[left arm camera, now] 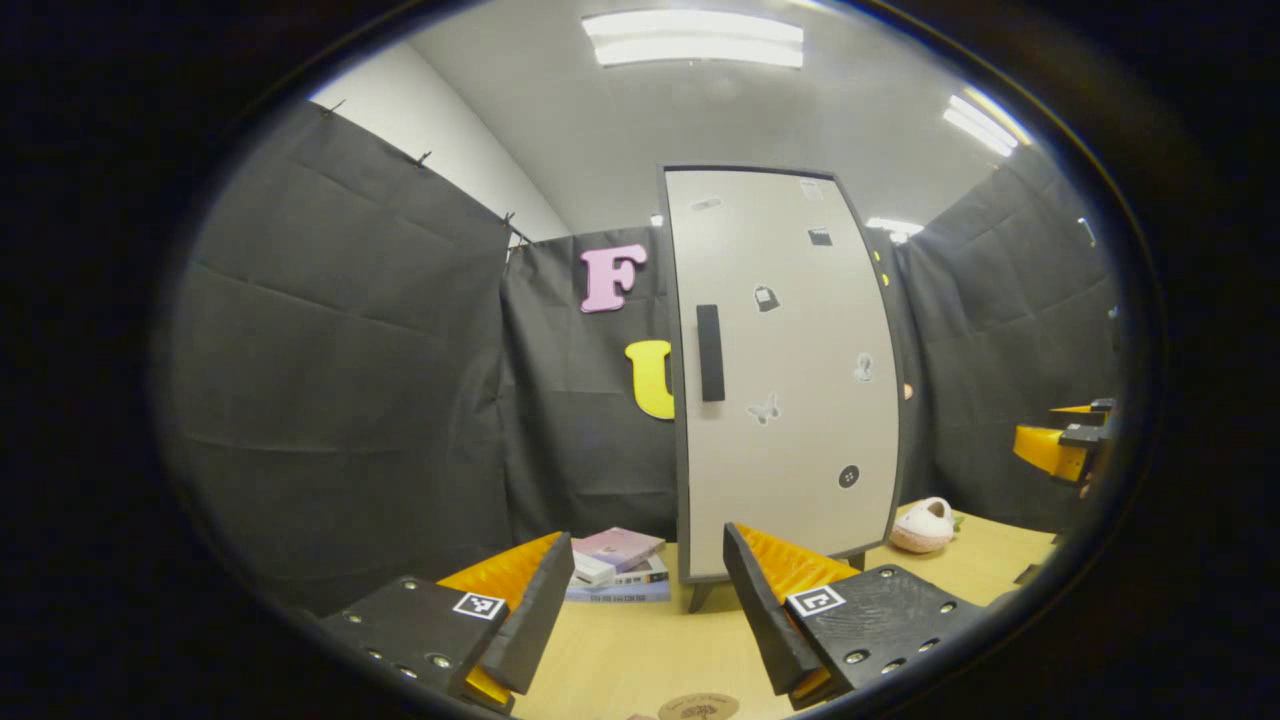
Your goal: Open the cabinet door with the right hand, grasp the bottle in the cabinet with the left hand and place it on the coaster, then close the cabinet door with the right hand.
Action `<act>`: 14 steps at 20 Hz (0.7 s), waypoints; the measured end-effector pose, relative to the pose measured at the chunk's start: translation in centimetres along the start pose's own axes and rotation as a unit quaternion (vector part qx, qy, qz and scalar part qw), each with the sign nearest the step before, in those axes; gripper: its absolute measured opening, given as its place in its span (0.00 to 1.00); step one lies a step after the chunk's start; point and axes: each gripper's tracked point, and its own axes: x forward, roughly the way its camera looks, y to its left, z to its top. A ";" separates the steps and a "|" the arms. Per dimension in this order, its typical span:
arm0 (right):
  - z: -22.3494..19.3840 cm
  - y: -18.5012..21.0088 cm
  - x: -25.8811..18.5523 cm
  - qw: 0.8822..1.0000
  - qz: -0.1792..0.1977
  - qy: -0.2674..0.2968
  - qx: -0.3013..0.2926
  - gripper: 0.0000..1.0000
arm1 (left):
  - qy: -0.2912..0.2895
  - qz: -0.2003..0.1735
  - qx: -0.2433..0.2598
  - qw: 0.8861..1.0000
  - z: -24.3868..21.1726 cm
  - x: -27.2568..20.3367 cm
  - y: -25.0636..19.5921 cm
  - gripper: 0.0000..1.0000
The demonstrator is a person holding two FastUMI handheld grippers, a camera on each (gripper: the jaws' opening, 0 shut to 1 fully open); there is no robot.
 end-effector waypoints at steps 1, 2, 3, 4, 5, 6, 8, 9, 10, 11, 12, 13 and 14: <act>0.0 0.1 0.0 1.000 0.001 0.000 0.000 0.96 | -0.001 0.001 -0.001 1.000 0.1 0.0 0.0 0.86; 0.0 0.2 0.1 1.000 0.001 -0.001 0.001 0.96 | -0.002 0.002 -0.002 1.000 0.2 -0.2 0.2 0.86; -0.1 0.3 0.2 1.000 0.001 0.000 0.002 0.96 | -0.003 0.003 -0.003 1.000 0.2 -0.3 0.2 0.86; 0.0 0.6 0.4 1.000 0.003 0.000 0.003 0.96 | -0.003 0.005 -0.003 1.000 0.1 -0.5 0.5 0.86; 0.1 0.9 0.5 1.000 0.006 0.000 0.005 0.96 | -0.004 0.008 -0.002 1.000 0.2 -0.6 0.7 0.86; 0.2 1.3 0.7 1.000 0.010 0.000 0.007 0.96 | -0.005 0.011 -0.001 1.000 0.3 -0.8 0.9 0.91; 0.6 2.2 1.2 1.000 0.019 -0.003 0.006 0.94 | -0.007 0.018 0.002 1.000 0.5 -1.2 1.7 0.86; 0.7 2.6 1.5 1.000 0.023 -0.005 0.005 0.96 | -0.008 0.023 0.003 1.000 0.7 -1.5 2.2 0.86; 1.0 3.2 1.8 1.000 0.029 -0.007 0.005 0.96 | -0.009 0.028 0.005 1.000 0.7 -1.8 2.7 0.86; 1.4 4.0 2.1 0.999 0.037 -0.010 0.008 0.96 | -0.009 0.034 0.007 0.999 0.8 -2.1 3.3 0.86; 1.7 4.7 2.4 0.999 0.044 -0.012 0.010 0.96 | -0.010 0.040 0.008 0.999 0.9 -2.5 3.9 0.91; 2.1 5.4 2.8 0.999 0.051 -0.015 0.012 0.96 | -0.010 0.046 0.010 0.999 0.9 -2.8 4.6 0.91; 2.4 6.2 3.2 0.998 0.057 -0.018 0.012 0.96 | -0.010 0.055 0.012 0.998 0.9 -3.2 5.4 0.91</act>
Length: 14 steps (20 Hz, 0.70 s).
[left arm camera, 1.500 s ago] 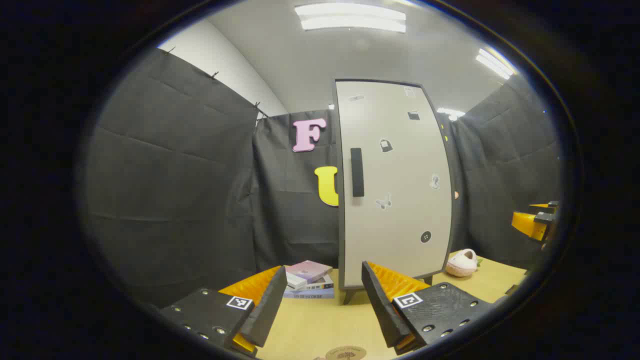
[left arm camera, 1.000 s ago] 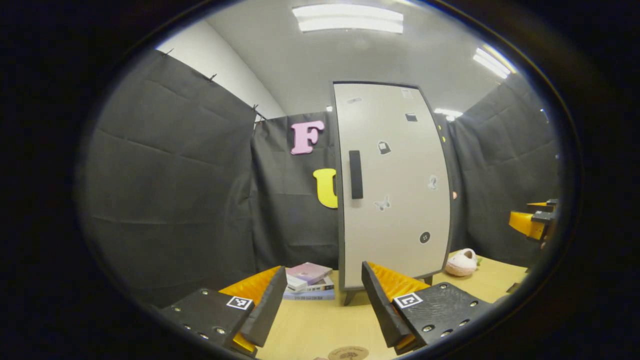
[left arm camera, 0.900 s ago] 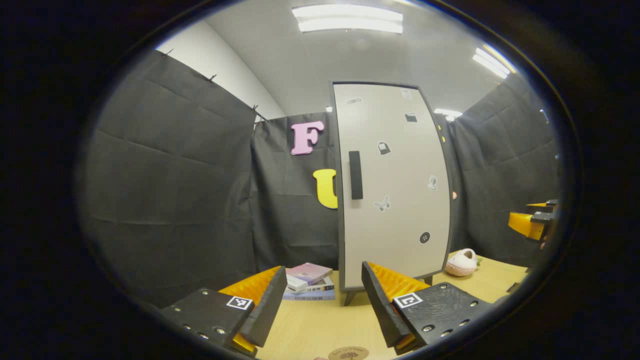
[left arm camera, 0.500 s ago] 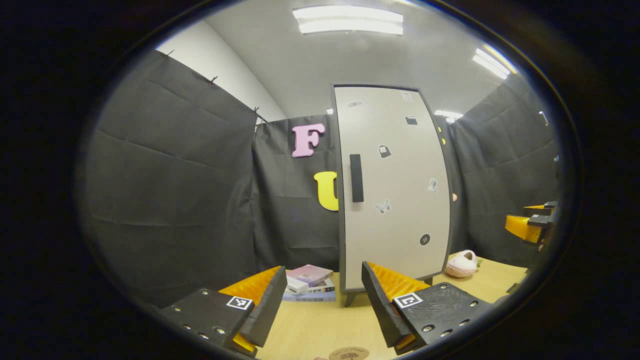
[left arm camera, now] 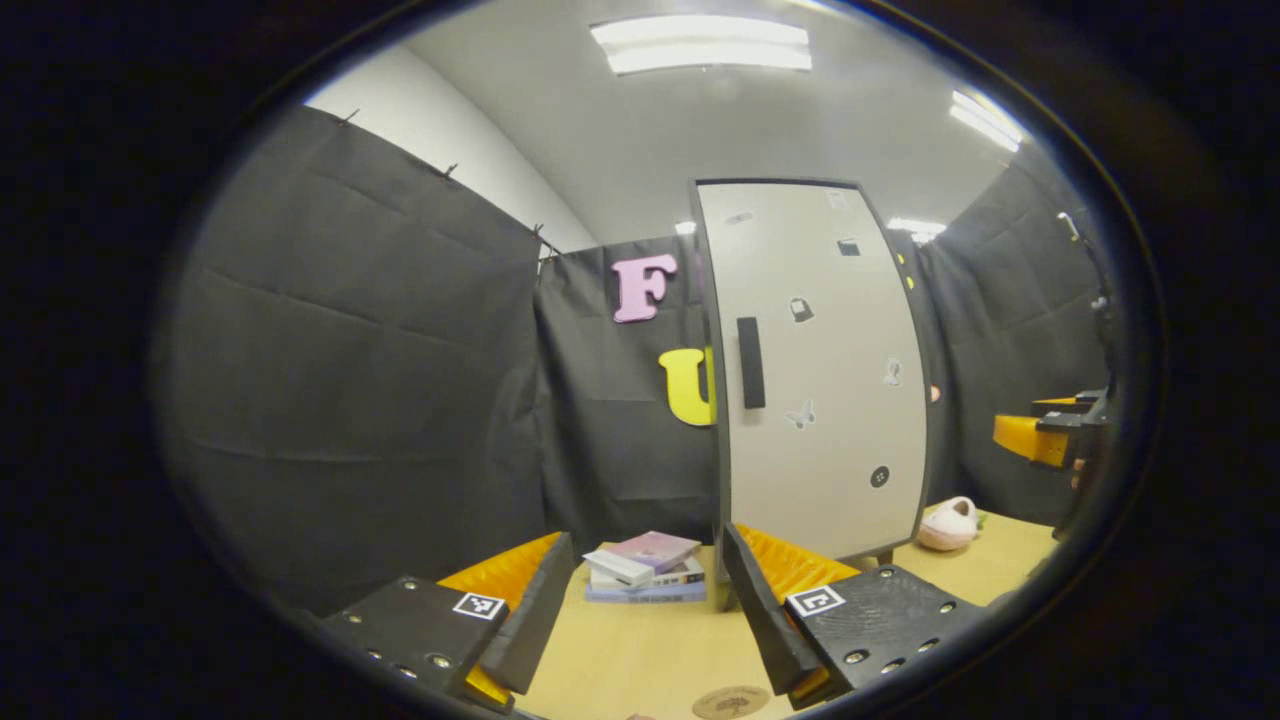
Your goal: Open the cabinet door with the right hand, grasp the bottle in the cabinet with the left hand and place it on the coaster, then close the cabinet door with the right hand.
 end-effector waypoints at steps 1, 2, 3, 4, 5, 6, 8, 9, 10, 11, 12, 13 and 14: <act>0.3 0.7 0.5 1.000 0.007 -0.003 0.000 0.96 | -0.001 0.009 0.002 1.000 0.1 -0.3 0.9 0.91; 0.4 1.4 1.0 1.000 0.013 -0.004 0.000 0.96 | -0.001 0.017 0.003 1.000 0.2 -0.6 1.6 0.91; 0.6 2.1 1.4 1.000 0.020 -0.005 0.000 0.96 | -0.002 0.027 0.005 1.000 0.3 -1.0 2.5 0.91; 0.8 2.9 1.9 1.000 0.027 -0.004 0.001 0.94 | -0.002 0.035 0.006 0.999 0.4 -1.4 3.4 0.91; 1.0 3.6 2.4 0.999 0.034 -0.004 0.003 0.96 | -0.003 0.044 0.006 0.999 0.4 -1.8 4.2 0.91; 1.4 4.4 2.9 0.999 0.041 -0.005 0.006 0.96 | -0.003 0.051 0.007 0.999 0.4 -2.1 4.9 0.86; 2.0 6.0 4.0 0.998 0.054 -0.005 0.012 0.96 | -0.002 0.067 0.010 0.998 0.3 -2.8 6.6 0.86; 2.3 6.9 4.5 0.998 0.060 -0.005 0.014 0.96 | -0.002 0.076 0.011 0.997 0.3 -3.3 7.6 0.86; 2.6 7.7 5.0 0.998 0.066 -0.006 0.014 0.96 | -0.002 0.084 0.013 0.996 0.4 -3.8 8.3 0.91; 2.9 8.5 5.6 0.997 0.071 -0.008 0.014 0.96 | -0.001 0.091 0.014 0.996 0.3 -4.2 9.1 0.91; 3.3 9.2 6.3 0.997 0.075 -0.010 0.013 0.96 | -0.001 0.100 0.015 0.995 0.2 -4.6 9.9 0.91; 3.5 9.9 6.9 0.997 0.078 -0.012 0.011 0.96 | -0.001 0.107 0.016 0.994 0.3 -5.0 10.6 0.91; 3.8 10.5 7.5 0.997 0.081 -0.012 0.011 0.96 | 0.000 0.114 0.017 0.993 0.1 -5.4 11.3 0.91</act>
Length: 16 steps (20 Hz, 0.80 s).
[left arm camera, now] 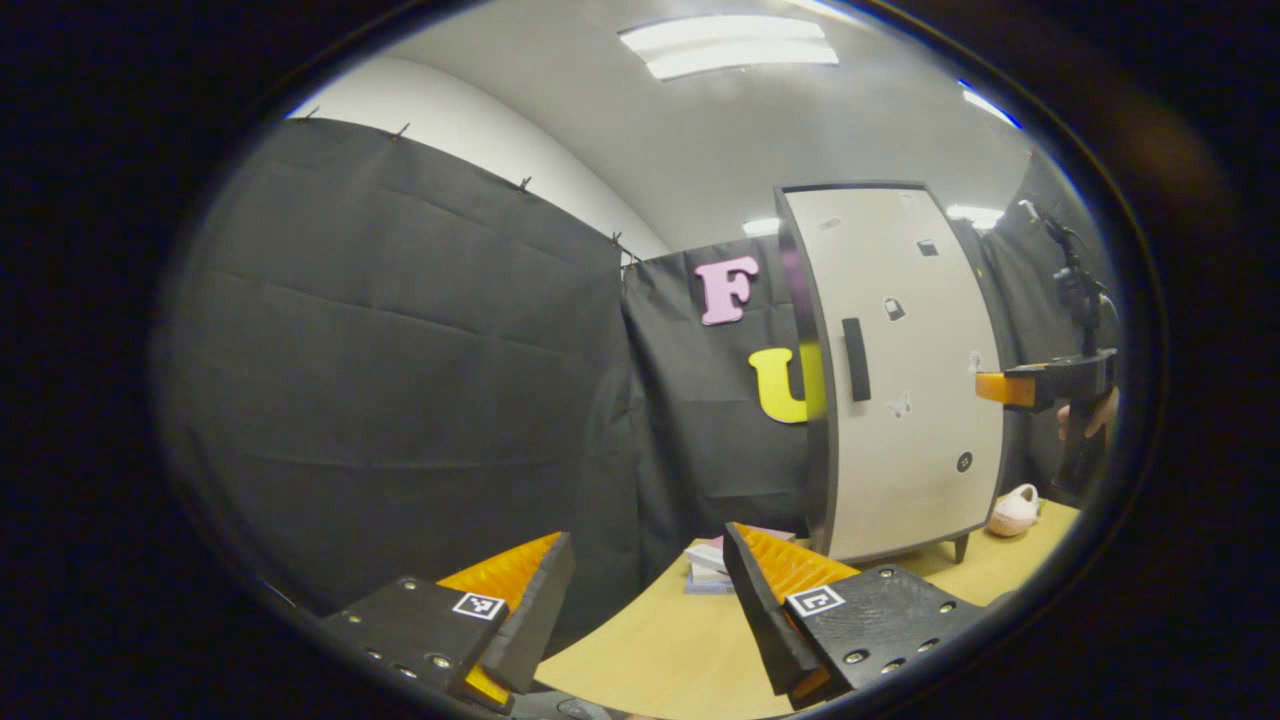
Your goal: Open the cabinet door with the right hand, grasp the bottle in the cabinet with the left hand and place it on the coaster, then close the cabinet door with the right hand.
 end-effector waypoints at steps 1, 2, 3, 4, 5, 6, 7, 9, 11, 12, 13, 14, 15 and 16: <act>0.1 0.6 0.7 1.000 0.003 0.002 0.003 0.93 | 0.002 0.007 0.000 1.000 -0.2 -0.3 0.8 0.86; 0.3 1.3 1.5 1.000 0.008 0.003 0.007 0.96 | 0.005 0.014 0.000 1.000 -0.4 -0.5 1.6 0.86; 0.5 1.9 2.4 1.000 0.011 0.004 0.011 0.96 | 0.007 0.020 0.000 1.000 -0.5 -0.7 2.3 0.86; 0.8 2.4 3.2 1.000 0.012 0.005 0.014 0.96 | 0.010 0.026 0.000 1.000 -0.9 -0.9 3.1 0.86; 0.9 2.8 4.0 1.000 0.012 0.007 0.017 0.96 | 0.012 0.031 0.001 0.999 -1.0 -0.9 3.5 0.86; 1.1 3.3 4.9 1.000 0.013 0.010 0.021 0.96 | 0.014 0.036 0.002 0.999 -1.3 -0.9 4.1 0.91; 1.3 3.8 5.7 1.000 0.015 0.009 0.026 0.96 | 0.015 0.041 0.004 0.999 -1.4 -1.0 4.9 0.91; 1.8 4.7 7.2 0.999 0.017 0.010 0.030 0.96 | 0.017 0.050 0.007 0.999 -1.5 -1.3 6.2 0.91; 2.1 5.7 8.5 0.999 0.020 0.012 0.030 0.96 | 0.020 0.057 0.009 0.998 -1.8 -1.4 7.3 0.86; 2.4 6.2 9.0 0.999 0.022 0.011 0.028 0.96 | 0.021 0.061 0.010 0.998 -2.0 -1.4 7.9 0.91; 2.7 6.6 9.7 0.999 0.022 0.009 0.026 0.96 | 0.023 0.065 0.011 0.998 -2.0 -1.5 8.5 0.91; 2.9 7.0 10.4 0.999 0.023 0.008 0.025 0.96 | 0.024 0.069 0.011 0.997 -2.3 -1.5 9.1 0.91; 3.0 7.5 11.0 0.999 0.024 0.012 0.025 0.96 | 0.026 0.072 0.010 0.997 -2.4 -1.5 9.6 0.91; 3.0 8.0 11.7 0.999 0.025 0.017 0.024 0.96 | 0.027 0.076 0.009 0.997 -2.4 -1.5 10.1 0.91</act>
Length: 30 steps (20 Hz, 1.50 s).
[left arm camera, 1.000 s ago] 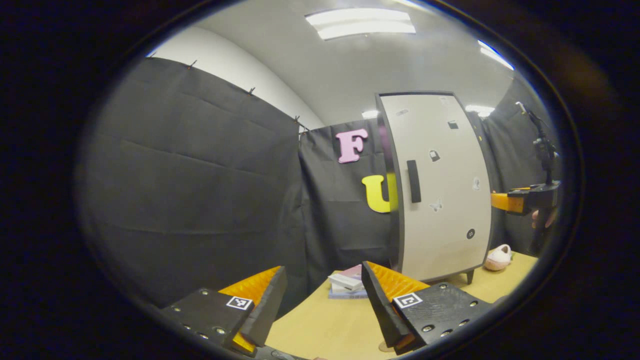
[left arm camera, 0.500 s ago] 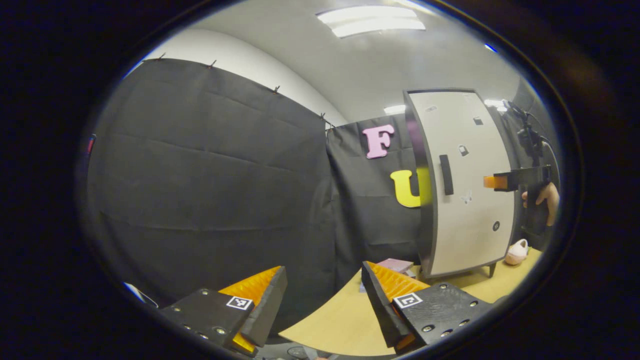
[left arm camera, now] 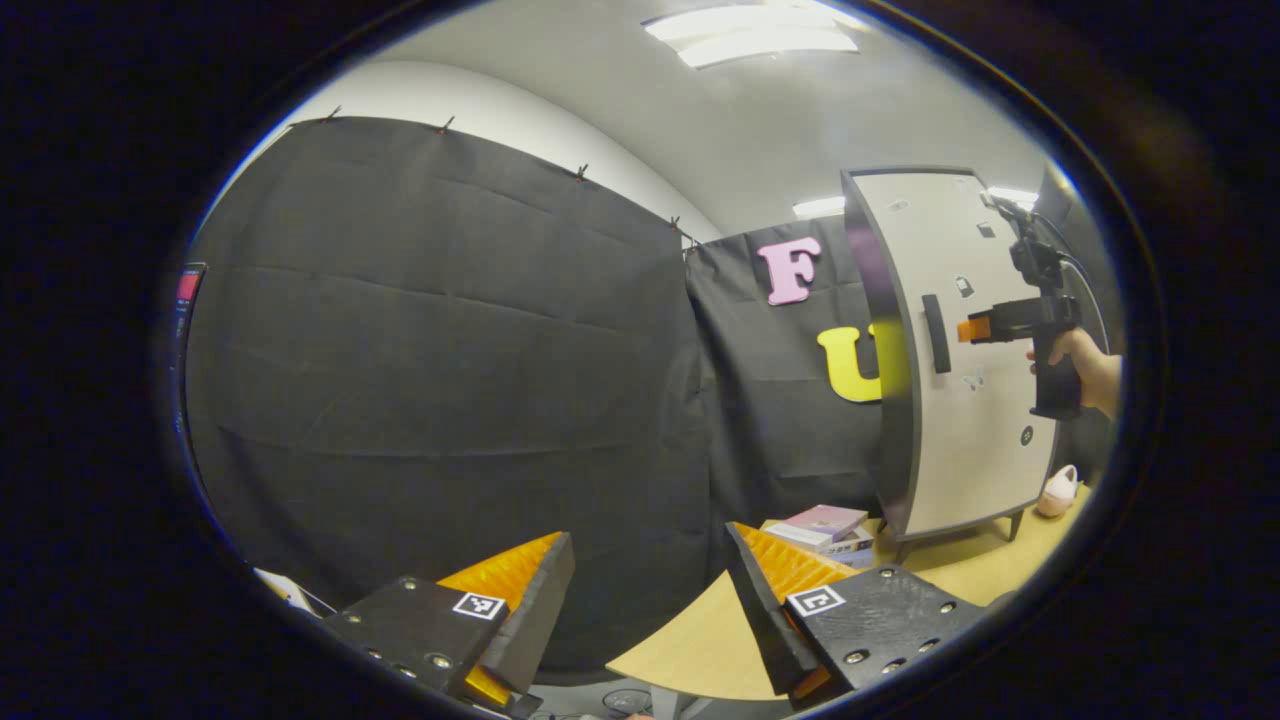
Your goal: Open the cabinet door with the right hand, grasp the bottle in the cabinet with the left hand and place it on the coaster, then close the cabinet door with the right hand.
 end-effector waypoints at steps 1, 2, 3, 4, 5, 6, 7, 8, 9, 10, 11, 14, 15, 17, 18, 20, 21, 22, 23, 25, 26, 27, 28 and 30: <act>-0.1 0.5 0.6 1.000 0.002 0.005 -0.001 0.96 | 0.001 0.003 -0.001 1.000 -0.1 0.1 0.4 0.91; -0.1 0.9 1.3 1.000 0.001 0.006 -0.004 0.96 | 0.001 0.005 -0.001 1.000 -0.3 0.2 0.8 0.91; 0.0 1.2 2.0 1.000 -0.003 0.008 -0.009 0.95 | 0.003 0.007 -0.001 1.000 -0.5 0.4 1.1 0.91; 0.0 1.5 2.4 1.000 -0.004 0.010 -0.011 0.94 | 0.004 0.008 -0.001 1.000 -0.6 0.4 1.5 0.91; 0.1 2.0 2.9 1.000 -0.002 0.012 -0.012 0.93 | 0.004 0.011 -0.001 1.000 -0.5 0.4 2.0 0.91; 0.2 2.4 3.5 1.000 -0.002 0.013 -0.013 0.90 | 0.005 0.013 -0.002 1.000 -0.6 0.4 2.2 0.91; 0.3 2.5 4.1 1.000 -0.006 0.014 -0.015 0.88 | 0.005 0.014 -0.003 1.000 -0.7 0.4 2.5 0.86; 0.2 2.5 4.9 1.000 -0.011 0.022 -0.019 0.83 | 0.006 0.016 -0.003 1.000 -1.0 0.6 3.1 0.91; 0.1 2.6 5.4 0.999 -0.015 0.028 -0.021 0.80 | 0.007 0.018 -0.004 1.000 -1.1 0.7 3.5 0.91; -0.1 2.7 6.1 0.999 -0.020 0.035 -0.025 0.73 | 0.007 0.020 -0.004 1.000 -1.2 0.8 4.0 0.91; -0.2 2.8 6.5 0.998 -0.024 0.043 -0.031 0.67 | 0.008 0.020 -0.005 1.000 -1.1 0.8 4.3 0.86; -0.8 2.6 7.9 0.996 -0.037 0.067 -0.047 0.49 | 0.010 0.022 -0.008 1.000 -1.7 1.2 5.0 0.86; -1.1 2.5 8.2 0.995 -0.041 0.076 -0.046 0.47 | 0.011 0.023 -0.011 1.000 -1.8 1.3 5.2 0.86; -1.3 2.5 8.5 0.996 -0.041 0.081 -0.026 0.38 | 0.012 0.024 -0.015 1.000 -1.9 1.4 5.5 0.86; -1.3 2.4 8.3 0.996 -0.036 0.083 -0.021 0.33 | 0.012 0.024 -0.016 1.000 -1.9 1.5 5.5 0.86; -1.1 2.6 8.1 0.996 -0.029 0.084 -0.023 0.25 | 0.012 0.018 -0.018 1.000 -2.0 1.8 5.1 0.86; -1.3 2.6 8.0 0.996 -0.027 0.087 -0.025 0.23 | 0.012 0.014 -0.020 1.000 -1.9 1.9 4.8 0.86; -1.3 2.6 7.9 0.996 -0.024 0.087 -0.027 0.21 | 0.013 0.008 -0.023 1.000 -1.8 2.0 4.4 0.86; -1.2 2.7 7.7 0.996 -0.019 0.086 -0.026 0.21 | 0.012 0.003 -0.027 1.000 -1.5 2.1 3.9 0.86; -1.1 2.9 7.0 0.996 -0.006 0.085 -0.019 0.21 | 0.008 -0.009 -0.031 0.999 -1.1 2.4 2.7 0.91; -0.9 3.0 6.6 0.996 0.001 0.084 -0.019 0.21 | 0.006 -0.015 -0.030 0.999 -1.0 2.5 2.3 0.91; -0.8 3.1 6.1 0.996 0.008 0.084 -0.018 0.21 | 0.004 -0.021 -0.028 0.999 -0.9 2.6 1.8 0.91; -0.6 3.3 5.7 0.996 0.014 0.084 -0.016 0.21 | 0.003 -0.029 -0.027 0.999 -0.8 2.7 1.0 0.91; -0.6 3.3 5.0 0.996 0.024 0.085 -0.010 0.21 | 0.003 -0.045 -0.028 0.999 -0.7 2.8 -0.4 0.91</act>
